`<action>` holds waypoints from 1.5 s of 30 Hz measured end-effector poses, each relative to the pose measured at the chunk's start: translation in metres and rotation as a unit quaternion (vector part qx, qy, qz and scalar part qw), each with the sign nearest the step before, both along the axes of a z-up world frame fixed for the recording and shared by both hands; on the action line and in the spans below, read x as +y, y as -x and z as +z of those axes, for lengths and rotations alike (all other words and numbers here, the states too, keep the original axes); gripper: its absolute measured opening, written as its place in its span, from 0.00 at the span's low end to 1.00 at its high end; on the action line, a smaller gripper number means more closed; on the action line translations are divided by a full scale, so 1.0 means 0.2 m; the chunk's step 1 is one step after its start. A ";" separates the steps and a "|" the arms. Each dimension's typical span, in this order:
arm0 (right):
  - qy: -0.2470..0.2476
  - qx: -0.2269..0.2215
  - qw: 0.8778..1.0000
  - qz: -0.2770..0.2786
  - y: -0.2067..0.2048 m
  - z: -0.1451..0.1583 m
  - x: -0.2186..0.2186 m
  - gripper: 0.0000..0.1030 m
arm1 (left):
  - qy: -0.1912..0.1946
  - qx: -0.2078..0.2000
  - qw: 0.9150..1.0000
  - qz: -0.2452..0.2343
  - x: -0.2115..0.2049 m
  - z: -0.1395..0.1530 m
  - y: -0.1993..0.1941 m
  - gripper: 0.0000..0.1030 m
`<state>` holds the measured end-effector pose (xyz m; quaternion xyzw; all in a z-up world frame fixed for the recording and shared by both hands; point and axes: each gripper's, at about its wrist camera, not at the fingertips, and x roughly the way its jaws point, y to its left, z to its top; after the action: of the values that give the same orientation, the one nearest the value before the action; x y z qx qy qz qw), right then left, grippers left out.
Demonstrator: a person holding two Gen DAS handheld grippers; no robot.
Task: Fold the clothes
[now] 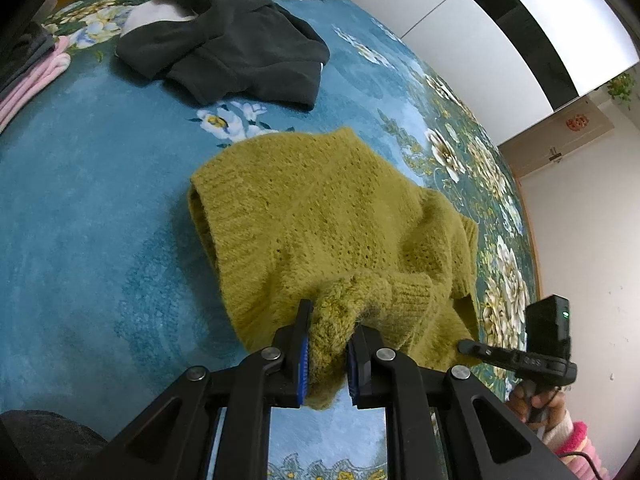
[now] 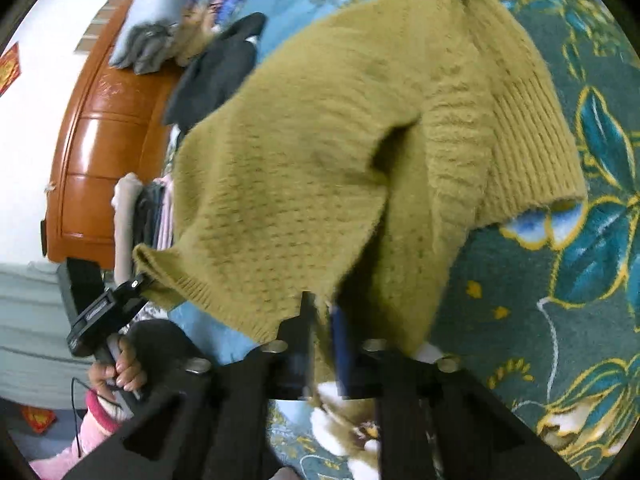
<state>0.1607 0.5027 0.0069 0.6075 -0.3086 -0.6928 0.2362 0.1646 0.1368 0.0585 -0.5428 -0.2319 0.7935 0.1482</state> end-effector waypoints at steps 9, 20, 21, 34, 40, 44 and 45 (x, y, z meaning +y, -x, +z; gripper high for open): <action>0.148 0.121 0.979 -0.069 0.00 0.44 0.09 0.07 | 0.095 0.113 0.988 -0.038 0.03 0.31 -0.02 0.14; 0.250 0.333 0.900 -0.126 -0.03 1.44 0.28 0.07 | 0.132 0.336 0.932 -0.033 -0.03 1.35 -0.09 0.14; 0.252 0.349 0.894 -0.125 -0.08 1.52 0.28 0.07 | 0.135 0.357 0.924 -0.038 -0.03 1.43 -0.14 0.14; 0.249 0.486 0.830 -0.119 -0.78 2.17 0.39 0.07 | 0.146 0.468 0.861 -0.133 0.00 2.06 -0.64 0.14; 0.193 0.432 0.868 -0.150 -0.61 1.96 0.46 0.07 | 0.154 0.356 0.908 -0.161 0.15 1.74 -0.26 0.14; 0.174 0.322 0.909 -0.200 -0.28 1.48 0.52 0.07 | 0.172 0.275 0.932 -0.161 0.27 1.32 0.05 0.14; 0.172 0.301 0.914 -0.211 -0.21 1.37 0.54 0.07 | 0.174 0.256 0.938 -0.160 0.31 1.22 0.11 0.14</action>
<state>0.2020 0.6100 0.2813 0.2405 -0.4582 -0.8130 0.2669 0.1423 0.1984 0.3025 -0.3687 0.0450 0.8993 0.2308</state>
